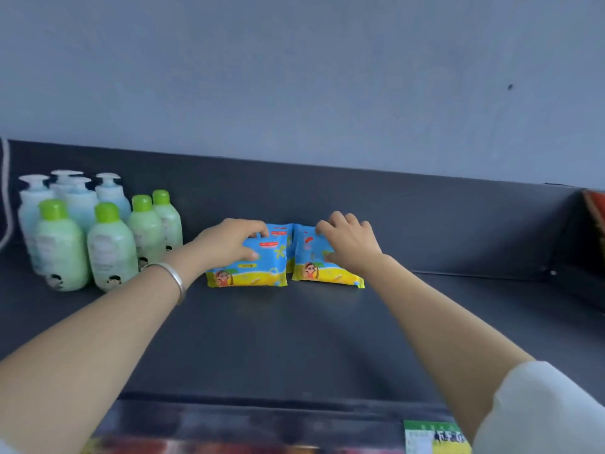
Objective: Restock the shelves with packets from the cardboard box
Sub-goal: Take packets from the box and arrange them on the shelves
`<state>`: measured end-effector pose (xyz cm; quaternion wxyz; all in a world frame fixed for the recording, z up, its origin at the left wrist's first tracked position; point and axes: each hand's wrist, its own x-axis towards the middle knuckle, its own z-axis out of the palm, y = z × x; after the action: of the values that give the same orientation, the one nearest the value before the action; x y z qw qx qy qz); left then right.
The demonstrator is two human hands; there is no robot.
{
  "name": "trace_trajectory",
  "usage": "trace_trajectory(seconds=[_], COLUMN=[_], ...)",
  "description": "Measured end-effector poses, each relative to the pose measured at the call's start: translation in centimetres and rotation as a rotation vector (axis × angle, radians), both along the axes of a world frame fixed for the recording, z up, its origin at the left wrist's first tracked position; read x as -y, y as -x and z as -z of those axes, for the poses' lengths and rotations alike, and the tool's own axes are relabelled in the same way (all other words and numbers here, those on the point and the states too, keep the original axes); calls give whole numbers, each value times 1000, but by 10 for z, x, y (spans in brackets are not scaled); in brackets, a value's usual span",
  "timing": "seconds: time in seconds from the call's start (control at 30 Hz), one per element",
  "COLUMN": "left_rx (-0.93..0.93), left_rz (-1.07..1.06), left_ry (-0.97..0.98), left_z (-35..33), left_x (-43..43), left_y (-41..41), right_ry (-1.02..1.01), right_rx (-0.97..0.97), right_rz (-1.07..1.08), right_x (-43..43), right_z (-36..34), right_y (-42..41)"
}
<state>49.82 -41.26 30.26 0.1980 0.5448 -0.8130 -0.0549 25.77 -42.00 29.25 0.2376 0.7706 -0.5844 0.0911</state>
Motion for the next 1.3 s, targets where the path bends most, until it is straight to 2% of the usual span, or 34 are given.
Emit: trace_trajectory(seconds=[0.17,0.3,0.4,0.67,0.9,1.03,1.3], left_rx=[90,300,350,350,261,238,205], left_rz=[34,-29,-80,-102,40,143,367], left_ry=[8,236,359,437,479,454,483], left_z=[2,5,14,19,-6,-10,6], left_x=[13,21,25,20,-19,-50,-135], left_y=[16,27,30,34,81,131,260], right_ry=[-7,4,39,71,39,35,101], right_rx=[47,51,21,31,210,289,210], right_rz=[-19,-27,-19,39,-11,26,195], right_x=[0,-6,-8,-11,-46,-86,-212], right_z=[3,8,11,13,-5,-7,14], right_y=[4,6,7,-1,22,62,192])
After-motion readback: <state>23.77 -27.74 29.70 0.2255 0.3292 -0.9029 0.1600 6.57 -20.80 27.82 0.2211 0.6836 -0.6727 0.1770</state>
